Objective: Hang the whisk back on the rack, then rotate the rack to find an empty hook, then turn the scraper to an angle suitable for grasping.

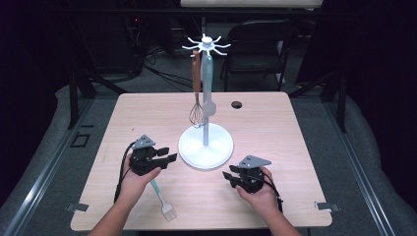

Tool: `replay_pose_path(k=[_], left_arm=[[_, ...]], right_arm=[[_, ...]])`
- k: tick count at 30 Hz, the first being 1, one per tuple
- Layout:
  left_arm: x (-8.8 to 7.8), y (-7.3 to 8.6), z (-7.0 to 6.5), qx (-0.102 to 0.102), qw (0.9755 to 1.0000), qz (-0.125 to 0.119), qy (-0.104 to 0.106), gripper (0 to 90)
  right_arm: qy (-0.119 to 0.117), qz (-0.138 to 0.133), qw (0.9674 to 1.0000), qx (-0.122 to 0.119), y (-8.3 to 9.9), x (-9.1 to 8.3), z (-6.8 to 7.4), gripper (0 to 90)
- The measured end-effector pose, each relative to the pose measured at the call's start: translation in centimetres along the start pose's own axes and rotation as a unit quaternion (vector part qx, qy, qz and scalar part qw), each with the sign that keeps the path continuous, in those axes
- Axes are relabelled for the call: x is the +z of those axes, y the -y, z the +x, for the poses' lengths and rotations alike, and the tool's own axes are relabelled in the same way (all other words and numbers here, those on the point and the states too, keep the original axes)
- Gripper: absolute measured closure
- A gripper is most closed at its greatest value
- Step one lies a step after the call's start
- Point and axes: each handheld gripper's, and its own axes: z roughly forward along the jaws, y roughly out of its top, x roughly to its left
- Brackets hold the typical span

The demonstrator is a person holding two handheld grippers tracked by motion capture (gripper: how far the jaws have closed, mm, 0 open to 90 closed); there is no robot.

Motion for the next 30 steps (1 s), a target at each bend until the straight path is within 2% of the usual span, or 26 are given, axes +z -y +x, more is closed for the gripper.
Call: replay_pose_path(k=[8,13,17,22,26,30], left_arm=[[0.1,1.4,0.8,-0.003,0.9999,0.011,-0.008,53.4],[0.2,1.6,1.0,-0.006,0.9999,0.010,-0.010,53.2],[0.1,1.6,1.0,-0.009,0.9999,0.008,-0.010,53.2],[0.1,1.6,1.2,-0.011,0.9998,0.009,-0.012,54.1],[0.1,1.7,1.4,-0.013,0.9997,0.008,-0.017,54.4],[0.1,1.7,1.4,-0.014,0.9997,0.011,-0.016,54.4]], right_arm=[[0.007,-0.001,1.0000,-0.007,0.0,0.0,0.0,62.0],[0.007,-0.008,0.9999,0.005,-0.1,-0.2,-0.3,62.8],[0.010,-0.007,0.9999,0.005,-0.4,-0.4,-0.6,63.8],[0.018,-0.001,0.9998,0.007,-1.0,-0.7,-1.1,64.0],[0.024,0.014,0.9995,0.016,-1.9,-0.7,-1.6,63.7],[0.029,0.012,0.9992,0.024,-2.9,-1.0,-2.2,64.7]])
